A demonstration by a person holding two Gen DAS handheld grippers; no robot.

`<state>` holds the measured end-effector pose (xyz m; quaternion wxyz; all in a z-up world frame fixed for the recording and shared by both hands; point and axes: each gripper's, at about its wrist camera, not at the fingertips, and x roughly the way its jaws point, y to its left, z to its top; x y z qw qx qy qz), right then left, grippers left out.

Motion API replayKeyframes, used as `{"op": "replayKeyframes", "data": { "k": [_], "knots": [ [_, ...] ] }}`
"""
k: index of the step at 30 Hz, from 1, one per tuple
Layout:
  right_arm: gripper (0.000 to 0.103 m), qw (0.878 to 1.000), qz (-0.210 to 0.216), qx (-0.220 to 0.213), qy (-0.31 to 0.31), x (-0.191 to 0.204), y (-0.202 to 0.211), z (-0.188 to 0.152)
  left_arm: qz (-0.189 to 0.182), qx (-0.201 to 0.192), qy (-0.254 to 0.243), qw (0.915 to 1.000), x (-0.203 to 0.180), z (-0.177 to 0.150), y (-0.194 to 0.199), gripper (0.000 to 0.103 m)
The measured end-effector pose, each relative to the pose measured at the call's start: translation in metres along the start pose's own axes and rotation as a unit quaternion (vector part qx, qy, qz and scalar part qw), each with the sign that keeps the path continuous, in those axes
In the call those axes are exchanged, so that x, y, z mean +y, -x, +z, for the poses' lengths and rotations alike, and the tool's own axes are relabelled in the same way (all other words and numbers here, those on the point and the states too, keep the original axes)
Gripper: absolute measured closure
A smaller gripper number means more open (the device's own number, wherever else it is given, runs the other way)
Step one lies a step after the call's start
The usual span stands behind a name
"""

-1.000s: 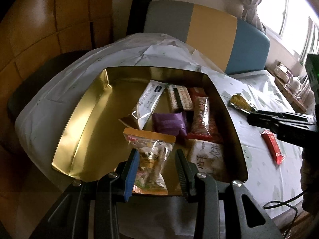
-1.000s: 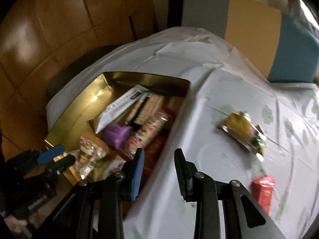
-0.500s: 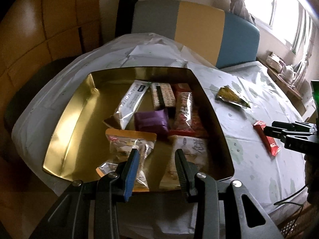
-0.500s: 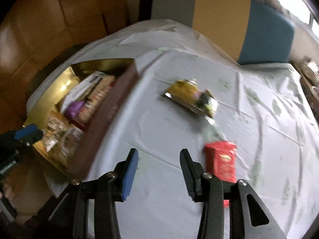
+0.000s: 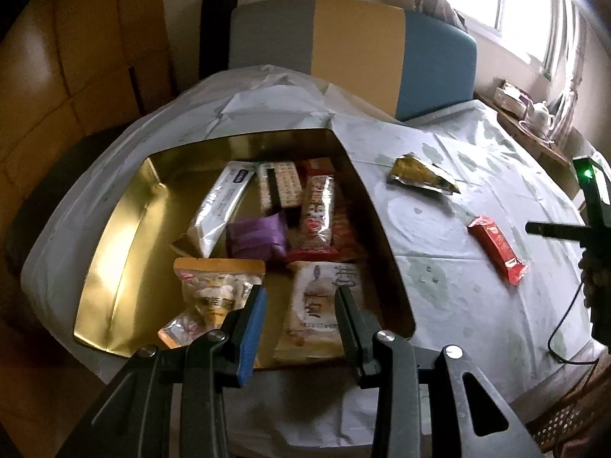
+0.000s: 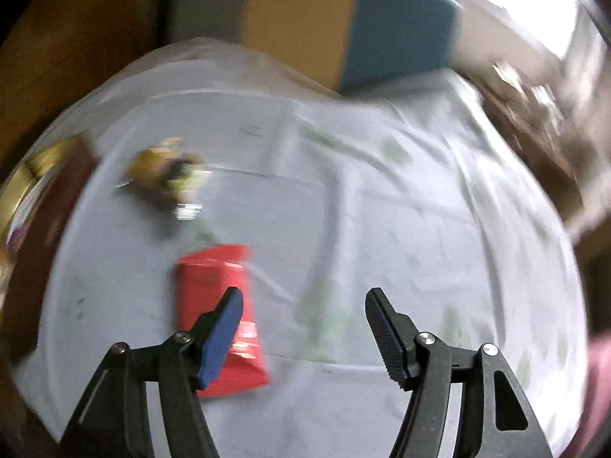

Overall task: Organize snacks
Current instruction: 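Move the open right gripper toward the red packet on the table, then grasp the yellow crinkled wrapper with the left gripper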

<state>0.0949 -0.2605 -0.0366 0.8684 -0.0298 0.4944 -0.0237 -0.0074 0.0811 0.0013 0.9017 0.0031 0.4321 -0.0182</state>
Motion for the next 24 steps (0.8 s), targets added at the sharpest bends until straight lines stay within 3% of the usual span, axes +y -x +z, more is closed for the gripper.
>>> {"op": "replayKeyframes", "data": {
  "k": [1,6,9,24],
  "knots": [
    [0.036,0.999,-0.014,0.020,-0.025,-0.010,-0.006,0.002,-0.001,0.002,-0.003,1.0000,-0.003,0.000,-0.001,0.066],
    [0.034,0.997,-0.010,0.023,-0.074,-0.030,-0.006,0.008,-0.006,0.009,-0.023,0.9997,-0.016,0.000,-0.004,0.066],
    [0.030,0.997,-0.007,0.028,-0.077,-0.032,-0.006,0.006,-0.010,0.013,-0.037,0.9992,-0.027,-0.001,-0.006,0.066],
    [0.027,0.993,0.010,0.021,-0.115,-0.040,0.003,0.008,-0.062,0.027,-0.092,0.9935,-0.084,0.012,-0.013,0.066]
  ]
}}
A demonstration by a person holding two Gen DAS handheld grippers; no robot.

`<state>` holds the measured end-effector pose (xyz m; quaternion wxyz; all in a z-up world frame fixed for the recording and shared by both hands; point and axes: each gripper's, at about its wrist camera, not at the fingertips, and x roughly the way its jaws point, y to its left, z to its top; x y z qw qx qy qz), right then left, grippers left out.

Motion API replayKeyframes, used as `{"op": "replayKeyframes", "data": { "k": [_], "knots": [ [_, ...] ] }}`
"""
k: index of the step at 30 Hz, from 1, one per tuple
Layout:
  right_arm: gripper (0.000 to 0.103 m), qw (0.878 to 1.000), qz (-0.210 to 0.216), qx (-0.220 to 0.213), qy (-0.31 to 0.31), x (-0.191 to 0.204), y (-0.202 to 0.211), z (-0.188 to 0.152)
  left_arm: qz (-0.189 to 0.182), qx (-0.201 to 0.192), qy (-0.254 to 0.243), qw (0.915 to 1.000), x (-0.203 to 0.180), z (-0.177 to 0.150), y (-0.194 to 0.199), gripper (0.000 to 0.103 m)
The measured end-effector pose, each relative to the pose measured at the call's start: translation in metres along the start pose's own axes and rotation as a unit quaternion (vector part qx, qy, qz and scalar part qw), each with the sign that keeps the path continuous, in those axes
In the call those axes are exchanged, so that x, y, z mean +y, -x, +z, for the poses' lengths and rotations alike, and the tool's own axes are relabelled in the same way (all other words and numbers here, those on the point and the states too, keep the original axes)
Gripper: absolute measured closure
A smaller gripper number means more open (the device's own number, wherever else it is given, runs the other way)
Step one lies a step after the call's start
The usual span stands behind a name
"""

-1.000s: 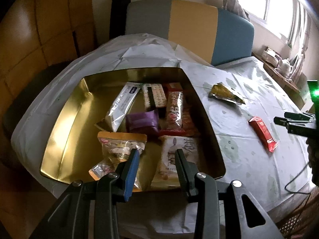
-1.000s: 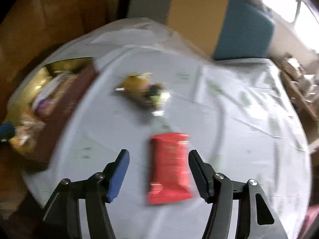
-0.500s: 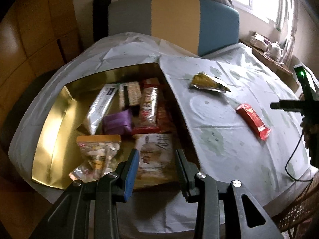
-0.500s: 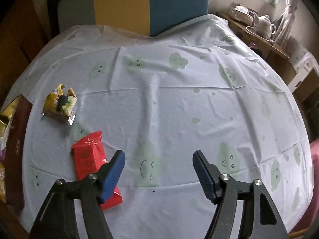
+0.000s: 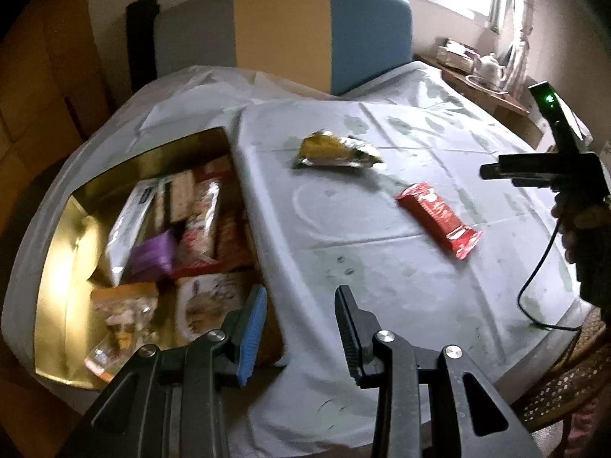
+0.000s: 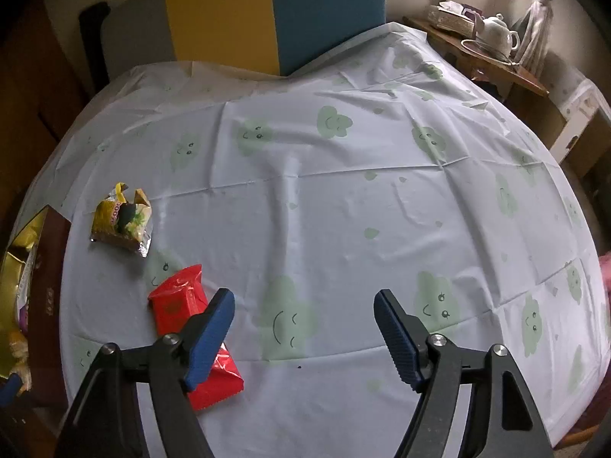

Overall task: Organize snacks
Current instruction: 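Grasp the yellow crinkled wrapper with the left gripper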

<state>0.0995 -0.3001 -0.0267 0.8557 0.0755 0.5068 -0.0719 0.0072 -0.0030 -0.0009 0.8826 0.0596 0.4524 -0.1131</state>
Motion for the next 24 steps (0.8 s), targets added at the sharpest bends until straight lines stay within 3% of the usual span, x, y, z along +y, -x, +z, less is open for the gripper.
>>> {"op": "replayKeyframes", "data": {
  "k": [13,15,16,17,24],
  "knots": [
    [0.022,1.000,0.012,-0.006,0.006,0.004,0.007,0.001,-0.080,0.033,0.050,0.9950,-0.026,0.057,-0.033,0.066],
    [0.021,1.000,0.013,-0.007,0.011,0.007,0.007,0.001,-0.081,0.050,0.064,0.9934,-0.028,0.067,-0.045,0.059],
    [0.021,1.000,0.013,-0.007,0.012,0.007,0.008,0.001,-0.083,0.058,0.069,0.9925,-0.030,0.071,-0.051,0.049],
    [0.021,1.000,0.014,-0.008,0.013,0.008,0.008,0.001,-0.088,0.063,0.076,0.9913,-0.030,0.076,-0.057,0.045],
    [0.019,0.999,0.026,-0.012,0.015,0.010,0.012,0.001,-0.100,0.105,0.145,0.9788,-0.024,0.102,-0.104,0.045]
  ]
}}
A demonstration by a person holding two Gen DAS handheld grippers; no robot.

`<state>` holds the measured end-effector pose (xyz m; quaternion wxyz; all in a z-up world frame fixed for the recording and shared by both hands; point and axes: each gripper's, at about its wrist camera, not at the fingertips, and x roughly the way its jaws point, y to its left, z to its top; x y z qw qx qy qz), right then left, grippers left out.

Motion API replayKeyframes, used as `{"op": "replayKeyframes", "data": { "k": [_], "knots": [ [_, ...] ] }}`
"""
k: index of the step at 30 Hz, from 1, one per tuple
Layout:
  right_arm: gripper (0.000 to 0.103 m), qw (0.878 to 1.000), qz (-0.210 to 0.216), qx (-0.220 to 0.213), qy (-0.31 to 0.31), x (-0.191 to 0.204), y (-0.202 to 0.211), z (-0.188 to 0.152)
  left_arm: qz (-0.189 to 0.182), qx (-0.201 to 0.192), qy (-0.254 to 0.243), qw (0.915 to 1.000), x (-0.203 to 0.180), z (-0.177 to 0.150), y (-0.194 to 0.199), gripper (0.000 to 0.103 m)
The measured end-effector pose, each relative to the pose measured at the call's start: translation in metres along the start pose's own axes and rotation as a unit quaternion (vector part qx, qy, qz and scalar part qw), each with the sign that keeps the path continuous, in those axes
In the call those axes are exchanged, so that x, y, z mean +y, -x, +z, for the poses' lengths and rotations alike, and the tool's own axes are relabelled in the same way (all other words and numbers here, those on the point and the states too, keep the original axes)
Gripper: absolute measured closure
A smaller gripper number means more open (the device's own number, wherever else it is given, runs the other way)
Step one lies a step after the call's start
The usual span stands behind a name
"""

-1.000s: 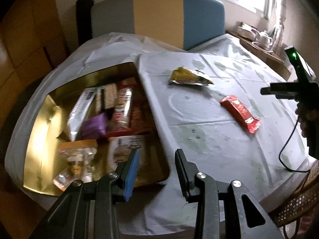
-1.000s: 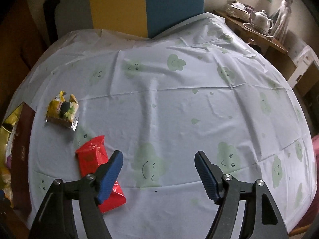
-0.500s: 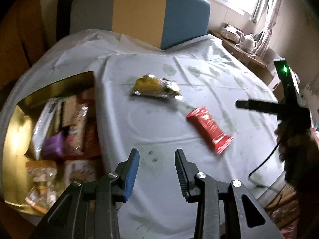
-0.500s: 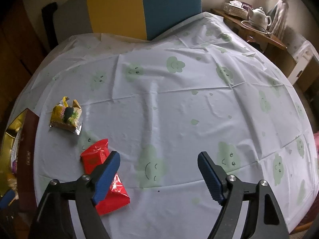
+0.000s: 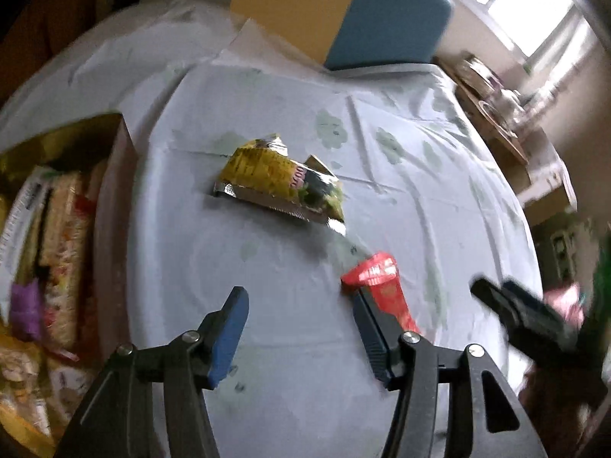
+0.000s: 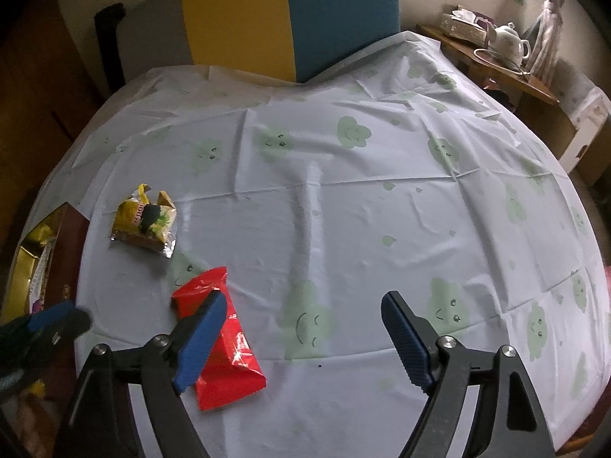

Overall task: Organize snacks
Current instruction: 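Grasp the yellow crinkled wrapper with the left gripper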

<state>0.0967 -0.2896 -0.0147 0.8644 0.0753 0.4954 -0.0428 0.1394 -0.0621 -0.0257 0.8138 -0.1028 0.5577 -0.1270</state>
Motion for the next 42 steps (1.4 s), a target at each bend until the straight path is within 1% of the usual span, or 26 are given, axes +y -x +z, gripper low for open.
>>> {"op": "replayKeyframes", "data": {
  "k": [2,4,7,11,14,16,21,23,25,26,27,28,29,31,32,34,38,42],
  "knots": [
    [0.019,1.000,0.005,-0.002,0.000,0.001,0.002,0.000,-0.009,0.013,0.041,0.9991,0.006,0.013,-0.013,0.045],
    [0.018,1.000,0.010,-0.004,-0.001,0.001,0.003,0.001,-0.010,0.016,0.078,0.9968,0.011,0.024,-0.024,0.045],
    [0.018,1.000,0.015,-0.004,-0.005,0.000,0.004,0.001,-0.004,0.013,0.103,0.9946,0.012,0.038,-0.037,0.045],
    [0.018,1.000,0.019,0.000,-0.008,0.000,0.003,0.003,0.002,0.016,0.121,0.9925,0.014,0.054,-0.055,0.045],
    [0.018,1.000,0.025,0.000,-0.008,0.001,0.004,0.002,0.023,0.011,0.122,0.9923,0.013,0.066,-0.063,0.044],
    [0.018,1.000,0.029,0.001,-0.009,0.001,0.004,0.002,0.022,0.009,0.124,0.9921,0.011,0.074,-0.066,0.044],
    [0.017,0.999,0.036,0.006,-0.012,0.002,0.004,0.002,0.045,0.003,0.103,0.9937,0.004,0.095,-0.077,0.043],
    [0.017,0.999,0.037,0.006,-0.012,0.002,0.004,0.003,0.063,0.014,0.080,0.9947,-0.003,0.101,-0.088,0.042],
    [0.017,0.999,0.038,0.007,-0.012,0.001,0.003,0.003,0.081,0.011,0.038,0.9959,-0.014,0.102,-0.091,0.041],
    [0.017,0.999,0.038,0.008,-0.014,0.001,0.002,0.003,0.084,0.010,0.019,0.9962,-0.018,0.100,-0.092,0.041],
    [0.017,0.999,0.038,0.009,-0.014,0.001,0.002,0.003,0.084,0.006,-0.005,0.9964,-0.022,0.098,-0.093,0.044],
    [0.017,0.999,0.038,0.009,-0.015,0.000,0.002,0.003,0.082,-0.005,-0.028,0.9962,-0.025,0.094,-0.091,0.055],
    [0.017,0.999,0.037,0.009,-0.017,0.000,0.001,0.003,0.081,-0.013,-0.036,0.9960,-0.025,0.090,-0.089,0.068],
    [0.017,0.999,0.035,0.009,-0.019,-0.002,0.001,0.003,0.085,-0.024,-0.055,0.9946,-0.027,0.078,-0.082,0.072],
    [0.017,0.999,0.033,0.010,-0.022,-0.004,0.000,0.003,0.088,-0.029,-0.071,0.9931,-0.030,0.068,-0.077,0.073],
    [0.017,0.999,0.028,0.009,-0.028,-0.006,0.000,0.004,0.076,-0.027,-0.102,0.9915,-0.032,0.047,-0.067,0.074],
    [0.017,0.999,0.022,0.007,-0.033,-0.010,0.000,0.004,0.063,-0.028,-0.135,0.9885,-0.033,0.002,-0.044,0.074],
    [0.017,0.999,0.014,0.009,-0.033,-0.011,-0.001,0.004,0.054,-0.021,-0.156,0.9861,-0.033,-0.044,-0.027,0.074]
  ]
}}
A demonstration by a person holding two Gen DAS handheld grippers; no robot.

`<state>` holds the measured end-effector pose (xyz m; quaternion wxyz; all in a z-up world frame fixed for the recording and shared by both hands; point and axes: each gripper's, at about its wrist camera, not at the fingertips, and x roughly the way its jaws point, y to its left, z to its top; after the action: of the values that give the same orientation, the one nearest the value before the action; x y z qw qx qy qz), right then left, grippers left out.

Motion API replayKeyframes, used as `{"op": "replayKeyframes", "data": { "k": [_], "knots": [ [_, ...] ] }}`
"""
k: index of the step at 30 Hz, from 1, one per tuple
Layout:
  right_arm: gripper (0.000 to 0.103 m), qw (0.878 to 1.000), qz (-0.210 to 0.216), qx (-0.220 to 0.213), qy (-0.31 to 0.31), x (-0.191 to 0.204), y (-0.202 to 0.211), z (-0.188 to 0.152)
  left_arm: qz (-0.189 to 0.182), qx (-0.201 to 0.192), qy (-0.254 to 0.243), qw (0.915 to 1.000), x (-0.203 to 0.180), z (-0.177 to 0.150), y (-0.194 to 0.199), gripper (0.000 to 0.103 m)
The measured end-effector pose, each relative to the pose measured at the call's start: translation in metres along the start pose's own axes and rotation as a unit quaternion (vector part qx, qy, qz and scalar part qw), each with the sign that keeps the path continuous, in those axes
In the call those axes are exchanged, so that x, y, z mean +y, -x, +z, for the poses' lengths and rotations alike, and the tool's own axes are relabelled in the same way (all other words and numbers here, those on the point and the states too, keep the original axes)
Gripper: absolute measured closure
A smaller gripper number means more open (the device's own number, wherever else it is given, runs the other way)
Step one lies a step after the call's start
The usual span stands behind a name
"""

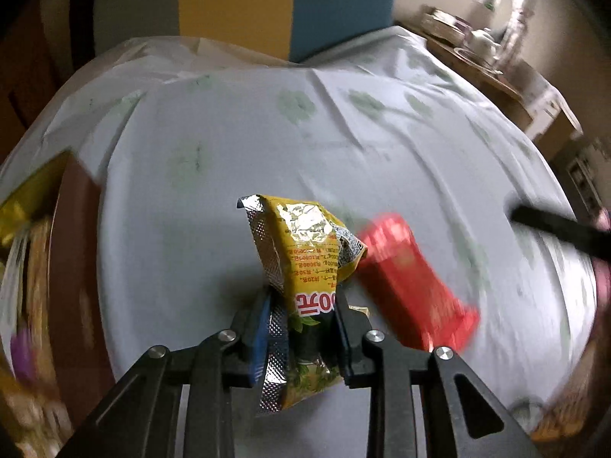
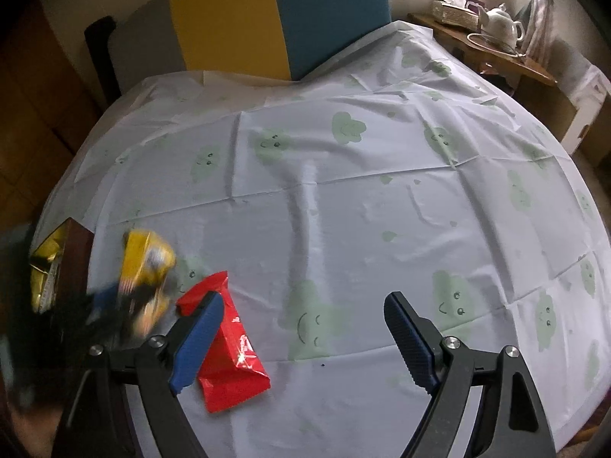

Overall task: Organize snacks
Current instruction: 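Grasp the yellow crinkled wrapper with the left gripper, then grasp the red packet with the right gripper while left gripper holds yellow wrapper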

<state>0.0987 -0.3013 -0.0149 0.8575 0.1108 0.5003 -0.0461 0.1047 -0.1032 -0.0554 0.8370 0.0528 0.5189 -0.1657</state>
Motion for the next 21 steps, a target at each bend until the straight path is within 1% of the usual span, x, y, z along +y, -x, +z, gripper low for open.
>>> {"op": "replayKeyframes", "data": {
  "k": [1,4,6,9,12,14,16,18,21],
  "knots": [
    [0.017,1.000,-0.001,0.001,-0.001,-0.001,-0.001,0.000,0.001,0.001,-0.008,1.0000,-0.003,-0.011,0.004,0.074],
    [0.017,1.000,-0.001,0.003,-0.006,-0.003,-0.002,0.000,0.006,-0.014,-0.032,0.9994,-0.011,-0.042,0.020,0.074],
    [0.017,1.000,0.010,0.004,-0.012,-0.005,-0.004,0.000,0.005,-0.023,-0.044,0.9987,-0.015,-0.054,0.025,0.073],
    [0.017,0.999,0.034,0.001,-0.011,-0.002,-0.006,-0.001,-0.005,-0.033,-0.053,0.9980,-0.016,-0.068,0.027,0.071],
    [0.019,0.999,0.043,0.003,0.014,0.010,-0.010,-0.004,-0.025,-0.039,-0.040,0.9981,-0.008,-0.072,0.027,0.070],
    [0.023,0.998,0.047,0.014,0.037,0.020,-0.017,-0.008,-0.039,-0.041,-0.027,0.9980,-0.002,-0.074,0.027,0.070],
    [0.032,0.996,0.052,0.027,0.065,0.033,-0.024,-0.013,-0.046,-0.047,-0.022,0.9976,0.000,-0.075,0.029,0.070],
    [0.035,0.994,0.049,0.033,0.096,0.044,-0.030,-0.018,-0.049,-0.054,-0.021,0.9971,0.001,-0.078,0.030,0.070],
    [0.035,0.986,0.056,0.048,0.147,0.064,-0.038,-0.028,-0.055,-0.061,-0.019,0.9964,0.003,-0.082,0.033,0.070]
  ]
}}
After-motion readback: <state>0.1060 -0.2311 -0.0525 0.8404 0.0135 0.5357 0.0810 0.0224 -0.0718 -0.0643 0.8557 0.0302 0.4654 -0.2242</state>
